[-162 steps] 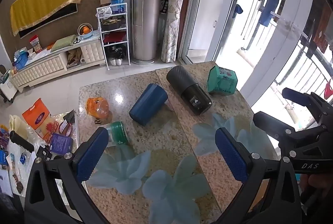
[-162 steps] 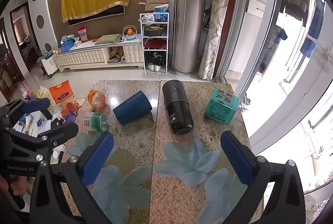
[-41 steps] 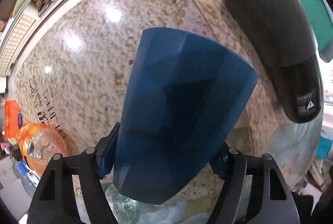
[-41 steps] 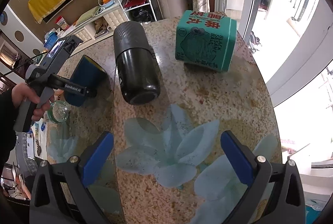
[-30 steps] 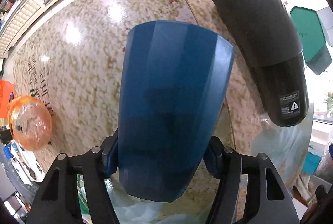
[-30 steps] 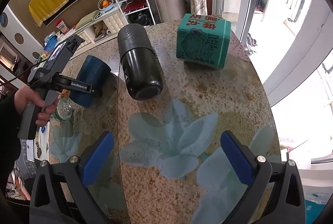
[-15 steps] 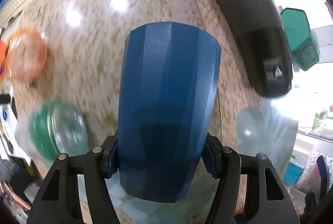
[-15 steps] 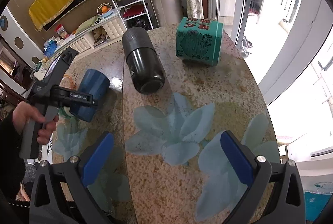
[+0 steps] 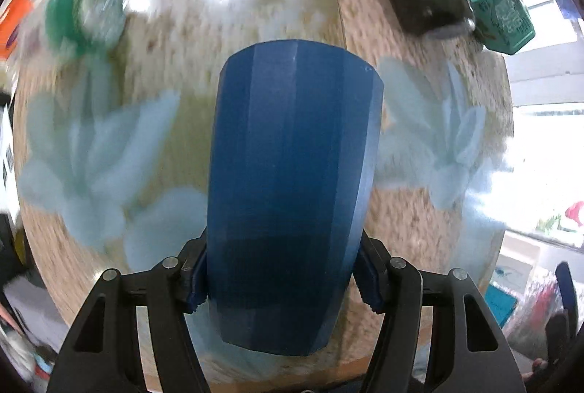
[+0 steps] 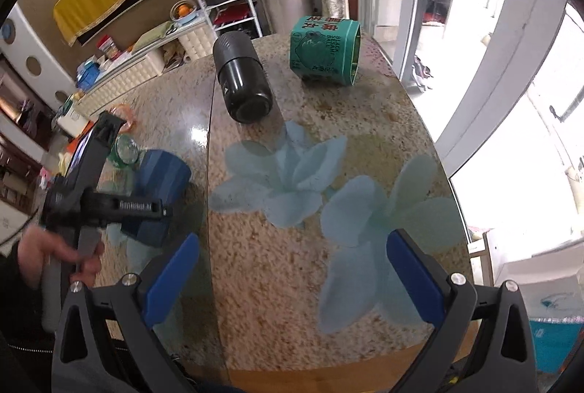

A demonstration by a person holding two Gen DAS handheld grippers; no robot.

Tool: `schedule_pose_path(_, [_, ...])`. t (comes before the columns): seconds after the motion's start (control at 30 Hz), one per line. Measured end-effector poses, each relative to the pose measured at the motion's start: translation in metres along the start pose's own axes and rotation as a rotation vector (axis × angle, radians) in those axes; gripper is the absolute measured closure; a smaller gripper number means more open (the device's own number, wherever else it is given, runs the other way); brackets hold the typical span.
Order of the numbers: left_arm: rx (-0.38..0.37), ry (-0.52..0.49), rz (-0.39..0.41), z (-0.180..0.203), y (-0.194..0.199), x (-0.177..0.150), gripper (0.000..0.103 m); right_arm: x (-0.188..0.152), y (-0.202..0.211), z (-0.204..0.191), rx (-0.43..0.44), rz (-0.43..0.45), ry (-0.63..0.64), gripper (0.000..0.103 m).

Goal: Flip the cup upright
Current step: 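Lift the blue cup with the left gripper and rotate it base-down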

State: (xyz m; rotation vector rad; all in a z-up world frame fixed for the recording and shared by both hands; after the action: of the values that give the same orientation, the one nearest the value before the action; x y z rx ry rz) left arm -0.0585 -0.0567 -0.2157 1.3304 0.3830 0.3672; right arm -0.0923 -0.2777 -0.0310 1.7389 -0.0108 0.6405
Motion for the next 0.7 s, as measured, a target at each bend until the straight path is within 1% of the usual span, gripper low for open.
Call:
schedule_pose_path(0.1, [0.037, 0.062, 0.051, 0.001, 0.007, -0.035, 0.036, -0.001, -0.004, 0.003, 0.027, -0.022, 0.045, 0.0])
schedule_pose_path(0.2, [0.048, 0.109, 0.074, 0.006, 0.008, -0.071, 0.036, -0.002, -0.009, 0.006, 0.056, -0.044, 0.1, 0.0])
schedule_pose_path(0.33, [0.048, 0.162, 0.076, 0.019, -0.003, -0.122, 0.036, -0.006, -0.016, 0.008, 0.074, -0.094, 0.168, 0.0])
schedule_pose_path(0.4, [0.048, 0.184, 0.08, 0.027, -0.008, -0.136, 0.036, -0.009, -0.02, 0.009, 0.09, -0.104, 0.197, 0.0])
schedule_pose_path(0.53, [0.044, 0.225, 0.095, 0.032, -0.012, -0.18, 0.036, -0.015, -0.027, 0.013, 0.112, -0.131, 0.237, 0.0])
schedule_pose_path(0.57, [0.045, 0.232, 0.095, 0.04, -0.017, -0.186, 0.036, -0.016, -0.028, 0.014, 0.117, -0.138, 0.244, 0.0])
schedule_pose_path(0.6, [0.042, 0.241, 0.095, 0.045, -0.021, -0.199, 0.036, -0.017, -0.028, 0.015, 0.12, -0.142, 0.25, 0.0])
schedule_pose_path(0.63, [0.04, 0.246, 0.09, 0.044, -0.024, -0.206, 0.036, -0.018, -0.029, 0.016, 0.123, -0.144, 0.256, 0.0])
schedule_pose_path(0.7, [0.03, 0.265, 0.074, 0.043, -0.044, -0.223, 0.036, -0.02, -0.028, 0.018, 0.129, -0.148, 0.264, 0.0])
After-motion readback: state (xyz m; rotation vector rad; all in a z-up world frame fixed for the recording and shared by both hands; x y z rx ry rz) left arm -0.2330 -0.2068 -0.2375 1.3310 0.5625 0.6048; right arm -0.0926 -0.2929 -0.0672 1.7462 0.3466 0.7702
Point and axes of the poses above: each gripper's, at about its wrist camera, not at the fingertips, and y roughly against the way its jaws point, z to its right, x to its top, the point moved 1 cm from there along -y, roughly the way its jaws point, and after that the axes turned 4 degrees about y, right-handed, at the moved point
